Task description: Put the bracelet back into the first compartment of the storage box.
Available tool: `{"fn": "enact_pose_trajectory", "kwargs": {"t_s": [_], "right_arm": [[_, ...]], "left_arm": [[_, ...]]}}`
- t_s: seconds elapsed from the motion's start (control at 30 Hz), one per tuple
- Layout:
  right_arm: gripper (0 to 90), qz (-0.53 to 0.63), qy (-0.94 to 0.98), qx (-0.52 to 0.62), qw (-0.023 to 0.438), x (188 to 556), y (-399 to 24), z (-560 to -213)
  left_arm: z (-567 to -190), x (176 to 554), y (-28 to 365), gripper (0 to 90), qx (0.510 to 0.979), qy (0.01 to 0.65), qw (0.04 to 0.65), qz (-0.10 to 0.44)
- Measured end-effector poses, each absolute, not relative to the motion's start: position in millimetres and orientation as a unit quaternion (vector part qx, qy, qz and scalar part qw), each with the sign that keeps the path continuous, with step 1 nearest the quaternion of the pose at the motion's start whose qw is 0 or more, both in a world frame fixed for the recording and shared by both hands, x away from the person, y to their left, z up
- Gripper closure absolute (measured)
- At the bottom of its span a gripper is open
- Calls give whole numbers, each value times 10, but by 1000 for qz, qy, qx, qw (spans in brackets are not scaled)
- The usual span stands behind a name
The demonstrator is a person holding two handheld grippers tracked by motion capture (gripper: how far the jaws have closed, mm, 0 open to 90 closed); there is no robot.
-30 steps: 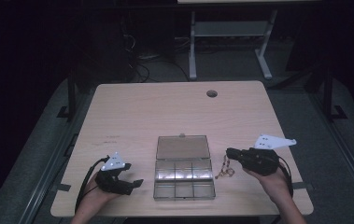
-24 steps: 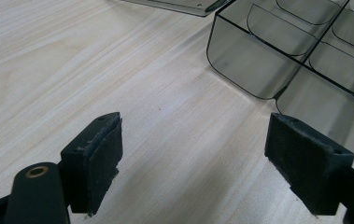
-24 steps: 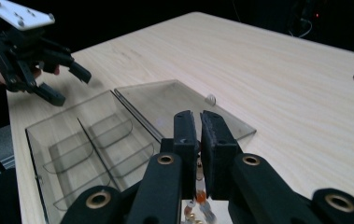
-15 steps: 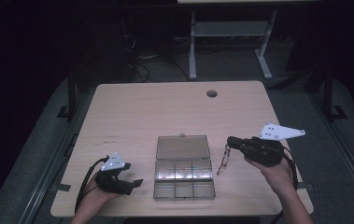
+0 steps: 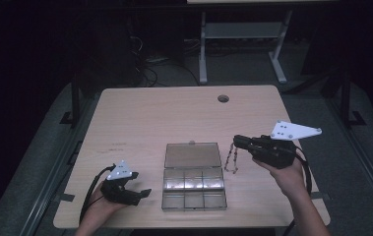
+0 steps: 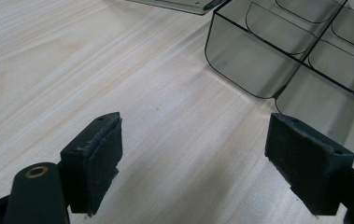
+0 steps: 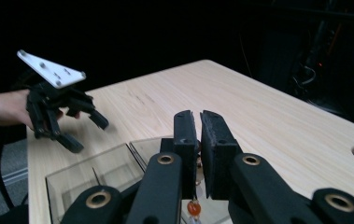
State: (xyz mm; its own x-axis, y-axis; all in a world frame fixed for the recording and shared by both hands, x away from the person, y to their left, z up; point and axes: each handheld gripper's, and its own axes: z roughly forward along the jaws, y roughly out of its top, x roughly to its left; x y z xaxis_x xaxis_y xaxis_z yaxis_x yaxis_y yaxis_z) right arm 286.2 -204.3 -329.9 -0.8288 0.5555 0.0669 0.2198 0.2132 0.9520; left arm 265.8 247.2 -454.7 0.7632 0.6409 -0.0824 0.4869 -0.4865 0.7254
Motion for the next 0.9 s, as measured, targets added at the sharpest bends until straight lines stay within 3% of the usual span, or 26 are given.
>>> {"fn": "enact_pose_trajectory", "kwargs": {"t_s": [0.9], "right_arm": [[849, 605, 761, 199, 123, 2893, -1668, -3048]], "left_arm": [[-4544, 2654, 2473, 184, 854, 332, 390, 97]]}}
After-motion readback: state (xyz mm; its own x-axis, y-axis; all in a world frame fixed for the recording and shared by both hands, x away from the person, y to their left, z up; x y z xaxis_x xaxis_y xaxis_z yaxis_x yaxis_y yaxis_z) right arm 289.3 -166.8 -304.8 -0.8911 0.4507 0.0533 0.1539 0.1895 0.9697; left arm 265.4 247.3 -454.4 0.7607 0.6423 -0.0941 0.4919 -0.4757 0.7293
